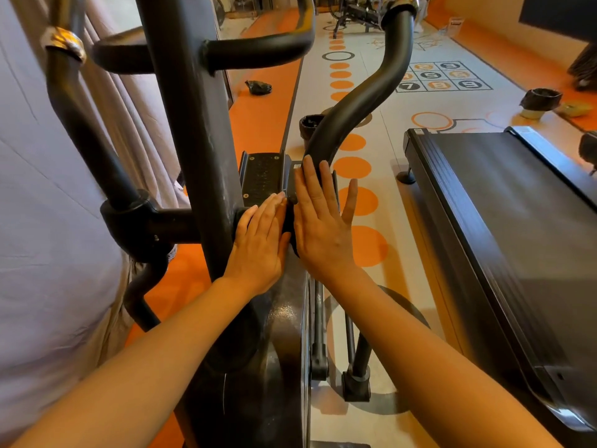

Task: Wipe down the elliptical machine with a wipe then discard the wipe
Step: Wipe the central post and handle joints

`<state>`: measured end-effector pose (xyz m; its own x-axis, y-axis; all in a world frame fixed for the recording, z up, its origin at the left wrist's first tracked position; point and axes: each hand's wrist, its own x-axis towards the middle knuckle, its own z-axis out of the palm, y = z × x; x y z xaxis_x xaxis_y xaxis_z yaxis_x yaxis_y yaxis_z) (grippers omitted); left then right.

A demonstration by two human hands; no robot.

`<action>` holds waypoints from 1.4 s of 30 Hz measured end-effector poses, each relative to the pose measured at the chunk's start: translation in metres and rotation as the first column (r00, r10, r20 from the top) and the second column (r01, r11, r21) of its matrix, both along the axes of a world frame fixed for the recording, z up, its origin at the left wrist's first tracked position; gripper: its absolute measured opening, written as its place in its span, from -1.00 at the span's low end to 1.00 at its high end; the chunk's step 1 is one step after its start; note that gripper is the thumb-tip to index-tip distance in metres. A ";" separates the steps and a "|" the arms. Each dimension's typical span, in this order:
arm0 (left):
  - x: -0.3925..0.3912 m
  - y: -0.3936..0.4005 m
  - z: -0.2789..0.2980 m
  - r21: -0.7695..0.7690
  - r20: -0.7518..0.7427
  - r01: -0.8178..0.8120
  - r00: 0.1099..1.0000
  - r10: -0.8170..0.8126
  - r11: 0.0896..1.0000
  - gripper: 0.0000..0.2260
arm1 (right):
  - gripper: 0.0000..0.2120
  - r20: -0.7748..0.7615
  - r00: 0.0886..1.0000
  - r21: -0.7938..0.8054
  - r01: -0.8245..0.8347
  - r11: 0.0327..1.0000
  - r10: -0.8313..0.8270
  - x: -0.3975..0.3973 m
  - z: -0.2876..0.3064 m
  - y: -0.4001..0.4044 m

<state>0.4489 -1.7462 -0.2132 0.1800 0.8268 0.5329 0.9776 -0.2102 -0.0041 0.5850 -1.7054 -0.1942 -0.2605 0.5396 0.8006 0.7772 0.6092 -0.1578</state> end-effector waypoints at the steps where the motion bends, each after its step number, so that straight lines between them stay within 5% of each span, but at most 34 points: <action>1: 0.000 0.000 0.000 -0.002 -0.012 -0.009 1.000 0.009 1.000 -0.51 | -0.56 0.003 0.999 0.002 -0.046 0.999 0.046 0.003 0.001 0.001; 9: 0.000 0.000 0.003 -0.050 0.102 0.030 0.994 -0.025 0.998 -0.49 | -0.61 0.093 0.934 0.018 -0.347 0.938 0.344 0.030 0.012 0.009; 13: 0.000 -0.001 0.003 -0.058 0.104 0.041 0.994 -0.035 0.997 -0.49 | -0.62 0.211 0.953 0.133 -0.250 0.959 0.219 0.041 0.015 0.011; 18: -0.001 -0.001 0.000 -0.038 0.112 0.059 0.992 -0.054 0.998 -0.51 | -0.58 0.105 0.981 0.229 -0.184 0.956 0.164 0.046 0.012 0.010; 23: -0.001 0.000 -0.002 -0.023 0.090 0.058 0.994 -0.056 0.998 -0.51 | -0.73 0.106 0.954 0.184 -0.297 0.937 0.281 0.045 0.009 0.000; 37: 0.001 0.001 -0.004 0.043 0.101 0.053 0.993 -0.058 0.998 -0.53 | -0.58 0.333 0.938 0.141 0.045 0.989 -0.090 0.028 0.009 -0.035; 42: 0.001 0.000 -0.002 0.056 0.110 0.067 0.991 -0.073 0.996 -0.52 | -0.57 0.265 0.964 0.039 -0.022 0.999 0.011 0.045 0.009 -0.038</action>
<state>0.4502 -1.7463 -0.2148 0.1731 0.7850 0.5948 0.9556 -0.2802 0.0917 0.6301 -1.7432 -0.1854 -0.4748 0.5015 0.7233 0.7777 0.6237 0.0780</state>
